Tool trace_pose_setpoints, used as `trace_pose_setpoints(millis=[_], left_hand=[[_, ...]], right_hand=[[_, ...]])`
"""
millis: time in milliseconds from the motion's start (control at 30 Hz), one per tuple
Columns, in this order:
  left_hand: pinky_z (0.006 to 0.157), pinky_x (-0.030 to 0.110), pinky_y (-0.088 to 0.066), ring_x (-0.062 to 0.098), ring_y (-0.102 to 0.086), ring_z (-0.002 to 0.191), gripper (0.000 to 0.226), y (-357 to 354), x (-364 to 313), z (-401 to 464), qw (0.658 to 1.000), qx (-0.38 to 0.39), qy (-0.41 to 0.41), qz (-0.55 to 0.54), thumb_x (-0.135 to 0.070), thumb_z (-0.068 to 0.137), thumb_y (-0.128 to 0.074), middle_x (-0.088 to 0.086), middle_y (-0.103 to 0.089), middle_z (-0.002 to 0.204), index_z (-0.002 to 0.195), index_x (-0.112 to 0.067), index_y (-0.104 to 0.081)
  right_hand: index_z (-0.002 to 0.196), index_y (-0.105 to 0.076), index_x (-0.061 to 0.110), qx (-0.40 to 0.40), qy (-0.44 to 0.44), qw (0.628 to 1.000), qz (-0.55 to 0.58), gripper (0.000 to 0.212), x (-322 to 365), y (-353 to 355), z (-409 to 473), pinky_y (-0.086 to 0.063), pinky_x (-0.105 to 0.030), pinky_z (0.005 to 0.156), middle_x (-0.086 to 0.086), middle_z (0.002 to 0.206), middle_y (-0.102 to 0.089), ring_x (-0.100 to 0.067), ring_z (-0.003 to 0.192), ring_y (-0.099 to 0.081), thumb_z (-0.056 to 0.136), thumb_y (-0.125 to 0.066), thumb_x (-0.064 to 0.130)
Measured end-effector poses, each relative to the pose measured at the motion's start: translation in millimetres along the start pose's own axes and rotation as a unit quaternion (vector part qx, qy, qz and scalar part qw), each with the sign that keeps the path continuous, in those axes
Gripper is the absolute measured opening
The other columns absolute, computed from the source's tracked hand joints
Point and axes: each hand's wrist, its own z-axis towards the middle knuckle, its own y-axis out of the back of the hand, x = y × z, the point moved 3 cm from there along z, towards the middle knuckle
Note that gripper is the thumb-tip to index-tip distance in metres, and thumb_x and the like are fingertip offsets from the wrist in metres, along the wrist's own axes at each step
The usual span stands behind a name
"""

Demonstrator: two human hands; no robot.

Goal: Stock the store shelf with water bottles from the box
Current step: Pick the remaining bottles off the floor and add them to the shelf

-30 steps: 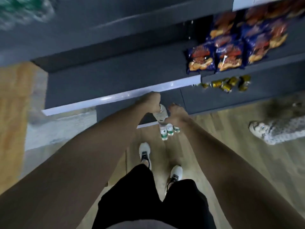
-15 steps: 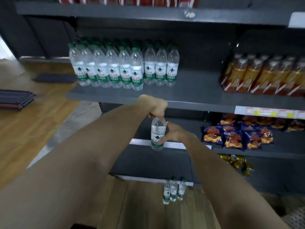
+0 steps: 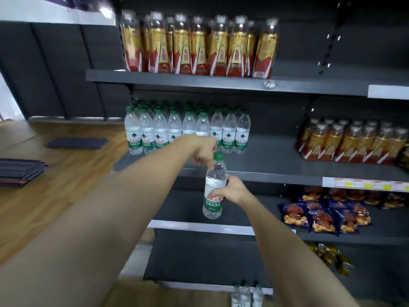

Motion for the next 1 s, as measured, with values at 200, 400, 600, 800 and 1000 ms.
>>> trace_pose_setpoints(millis=[200, 400, 600, 800, 1000], left_hand=[[0.059, 0.03, -0.054, 0.02, -0.062, 0.063, 0.02, -1.2, 25.1, 7.7, 1.0, -0.012, 0.023, 0.009, -0.023, 0.089, -0.072, 0.004, -0.065, 0.077, 0.09, -0.01, -0.057], [0.065, 0.035, -0.055, 0.024, -0.061, 0.065, 0.013, 8.8, 22.9, 37.2, 0.999, -0.028, 0.022, 0.009, -0.018, 0.089, -0.068, 0.018, -0.074, 0.096, 0.092, -0.006, -0.065], [0.059, 0.031, -0.051, 0.023, -0.061, 0.065, 0.014, 22.0, 5.0, 89.8, 0.998, -0.046, 0.027, 0.029, -0.022, 0.09, -0.068, 0.012, -0.073, 0.088, 0.085, -0.01, -0.061], [0.059, 0.026, -0.048, 0.019, -0.058, 0.062, 0.015, 27.0, -9.2, 147.3, 0.998, -0.048, 0.038, 0.035, -0.024, 0.09, -0.068, 0.006, -0.07, 0.079, 0.084, -0.012, -0.062], [0.059, 0.025, -0.048, 0.022, -0.058, 0.063, 0.013, 27.7, -19.1, 183.3, 0.996, -0.039, 0.072, 0.037, -0.024, 0.089, -0.067, 0.007, -0.066, 0.072, 0.084, -0.012, -0.064]], right_hand=[[0.091, -0.072, 0.022, -0.055, -0.014, 0.998, -0.005, 0.038, 17.6, 36.4, 18.6, -0.057, -0.029, 0.08, 0.006, 0.091, -0.076, -0.012, 0.087, -0.071, 0.056, -0.088, 0.02], [0.087, -0.071, 0.028, -0.108, 0.024, 0.994, -0.007, 0.033, 40.9, 73.2, 54.2, -0.058, -0.031, 0.078, 0.01, 0.089, -0.075, -0.01, 0.088, -0.07, 0.056, -0.081, 0.028], [0.087, -0.07, 0.027, -0.139, 0.022, 0.99, 0.004, 0.043, 31.5, 102.1, 103.8, -0.06, -0.035, 0.08, 0.01, 0.089, -0.074, -0.01, 0.085, -0.069, 0.045, -0.075, 0.036], [0.091, -0.071, 0.025, -0.118, 0.002, 0.993, -0.013, 0.05, 1.7, 134.0, 161.5, -0.06, -0.039, 0.082, 0.008, 0.087, -0.074, -0.013, 0.083, -0.07, 0.042, -0.077, 0.036], [0.095, -0.069, 0.026, -0.105, 0.01, 0.994, -0.012, 0.057, -16.2, 151.1, 206.0, -0.059, -0.036, 0.083, 0.006, 0.094, -0.073, -0.015, 0.089, -0.07, 0.039, -0.077, 0.036]])
